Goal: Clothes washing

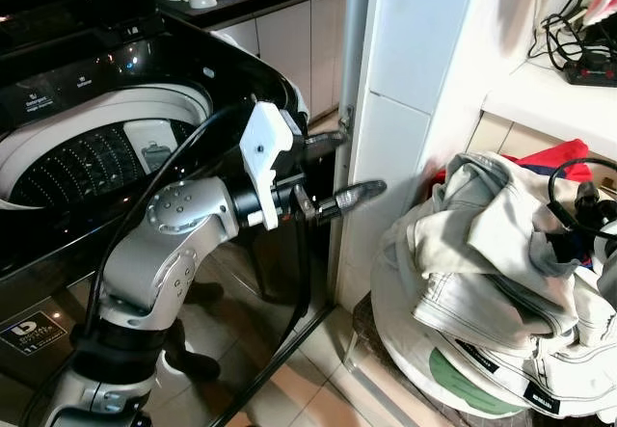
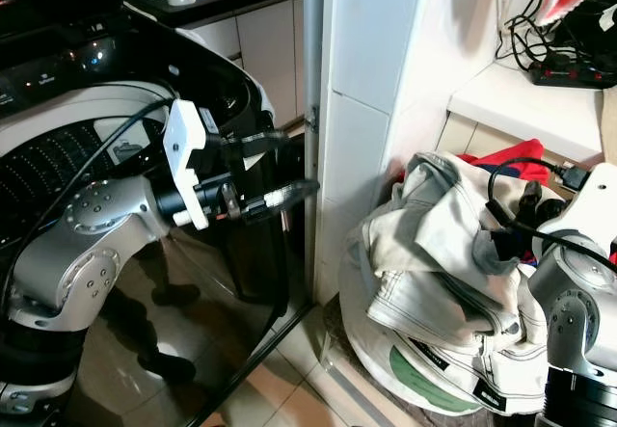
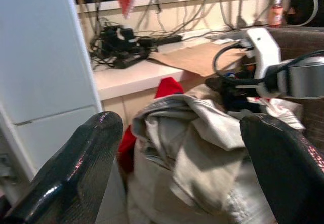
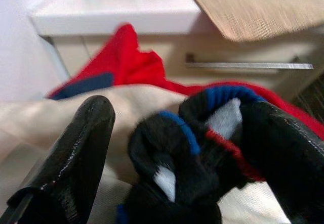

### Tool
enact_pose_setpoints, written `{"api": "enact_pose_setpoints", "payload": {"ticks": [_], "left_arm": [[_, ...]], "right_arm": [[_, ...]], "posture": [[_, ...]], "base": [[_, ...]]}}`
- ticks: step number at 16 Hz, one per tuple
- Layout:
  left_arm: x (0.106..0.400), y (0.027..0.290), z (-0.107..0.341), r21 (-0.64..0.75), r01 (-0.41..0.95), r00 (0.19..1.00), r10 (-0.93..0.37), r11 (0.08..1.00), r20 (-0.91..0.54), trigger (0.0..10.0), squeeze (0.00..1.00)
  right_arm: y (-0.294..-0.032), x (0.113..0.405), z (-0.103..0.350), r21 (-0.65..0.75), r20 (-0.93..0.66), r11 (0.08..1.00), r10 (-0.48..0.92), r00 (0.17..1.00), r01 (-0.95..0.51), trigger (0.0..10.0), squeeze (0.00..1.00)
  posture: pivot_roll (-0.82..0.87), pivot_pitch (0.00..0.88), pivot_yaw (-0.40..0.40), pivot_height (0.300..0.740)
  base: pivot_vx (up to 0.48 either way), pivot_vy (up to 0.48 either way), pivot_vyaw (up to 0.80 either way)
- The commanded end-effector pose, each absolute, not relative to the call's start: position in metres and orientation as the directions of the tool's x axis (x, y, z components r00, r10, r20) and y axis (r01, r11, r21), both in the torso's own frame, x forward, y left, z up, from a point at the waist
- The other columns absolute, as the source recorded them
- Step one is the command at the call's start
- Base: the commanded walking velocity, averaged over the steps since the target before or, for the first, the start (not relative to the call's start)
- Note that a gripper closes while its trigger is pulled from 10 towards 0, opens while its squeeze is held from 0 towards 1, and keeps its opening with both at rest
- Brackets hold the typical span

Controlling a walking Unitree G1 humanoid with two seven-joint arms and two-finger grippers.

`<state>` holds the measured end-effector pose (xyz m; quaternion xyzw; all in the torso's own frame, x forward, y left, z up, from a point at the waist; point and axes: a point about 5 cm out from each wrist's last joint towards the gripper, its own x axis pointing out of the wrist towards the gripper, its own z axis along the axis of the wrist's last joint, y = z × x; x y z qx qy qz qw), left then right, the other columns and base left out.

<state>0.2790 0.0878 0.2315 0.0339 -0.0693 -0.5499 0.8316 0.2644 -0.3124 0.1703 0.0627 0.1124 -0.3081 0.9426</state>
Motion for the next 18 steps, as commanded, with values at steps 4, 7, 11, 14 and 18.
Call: {"api": "enact_pose_setpoints", "payload": {"ticks": [4,7,11,14,18], "left_arm": [[0.274,0.087,0.231,0.129,0.920,0.366,-0.929,0.370,0.056,10.0,0.00],[0.274,0.088,0.230,0.129,0.921,0.365,-0.930,0.368,0.050,10.0,0.00],[0.271,0.087,0.230,0.120,0.933,0.336,-0.941,0.339,0.048,10.0,0.00],[0.262,0.086,0.227,0.099,0.959,0.264,-0.964,0.266,0.031,10.0,0.00],[0.257,0.085,0.224,0.086,0.971,0.225,-0.974,0.224,0.003,10.0,0.00]], "right_arm": [[-0.317,0.258,0.157,0.107,-0.316,0.756,-0.590,0.743,0.646,6.3,0.00],[-0.316,0.259,0.157,0.117,-0.316,0.757,-0.586,0.746,0.643,0.0,0.00],[-0.314,0.258,0.156,0.129,-0.313,0.752,-0.588,0.746,0.646,0.0,0.00],[-0.314,0.258,0.157,0.132,-0.309,0.754,-0.586,0.749,0.644,0.0,0.00],[-0.312,0.258,0.157,0.141,-0.305,0.755,-0.582,0.754,0.640,0.0,0.00]], "posture": [[-0.10,0.000,0.036,0.740],[-0.10,0.000,0.039,0.740],[-0.10,0.000,0.042,0.740],[-0.10,0.000,0.043,0.740],[-0.09,0.000,0.042,0.740]], "base": [[0.000,0.000,0.00],[0.000,0.000,0.00],[0.000,0.000,0.00],[0.000,0.000,0.00],[0.000,0.000,0.00]]}}
